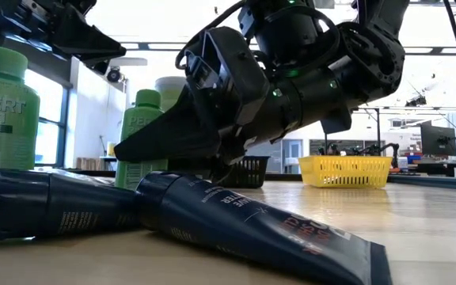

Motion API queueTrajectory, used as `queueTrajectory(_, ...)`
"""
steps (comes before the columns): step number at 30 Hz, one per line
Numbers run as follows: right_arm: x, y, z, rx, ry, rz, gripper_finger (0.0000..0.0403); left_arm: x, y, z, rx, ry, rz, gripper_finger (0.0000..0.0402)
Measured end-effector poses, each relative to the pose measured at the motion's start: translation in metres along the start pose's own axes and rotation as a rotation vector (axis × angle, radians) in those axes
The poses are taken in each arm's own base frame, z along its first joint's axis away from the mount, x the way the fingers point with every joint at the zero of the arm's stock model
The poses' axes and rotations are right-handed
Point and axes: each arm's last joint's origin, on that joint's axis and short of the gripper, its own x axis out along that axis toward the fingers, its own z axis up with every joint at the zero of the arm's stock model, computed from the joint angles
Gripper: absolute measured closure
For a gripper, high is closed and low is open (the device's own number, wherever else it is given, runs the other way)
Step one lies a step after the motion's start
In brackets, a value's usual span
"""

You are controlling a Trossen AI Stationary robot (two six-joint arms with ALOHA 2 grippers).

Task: Pick & Place Travel size toiletries
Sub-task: Put the green shampoo bottle into the top black bin

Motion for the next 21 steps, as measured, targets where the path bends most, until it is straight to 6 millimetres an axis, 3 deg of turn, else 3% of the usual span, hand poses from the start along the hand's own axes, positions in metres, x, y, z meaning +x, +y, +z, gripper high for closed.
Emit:
queueTrajectory(3,-0.002,0.002,0.005,0.0,-0.008,0.0,0.0292,0.0,0.0,0.0,0.0,0.0,0.0,0.0341)
queueTrajectory(11,-0.022,0.0,0.045,0.018,0.007,-0.094,0.0296,0.0,0.0,0.0,0.0,0.001,-0.001,0.0341)
queueTrajectory(21,-0.074,-0.004,0.103,0.045,0.065,-0.285,0.0296,0.0,0.0,0.0,0.0,0.002,-0.007,0.0341)
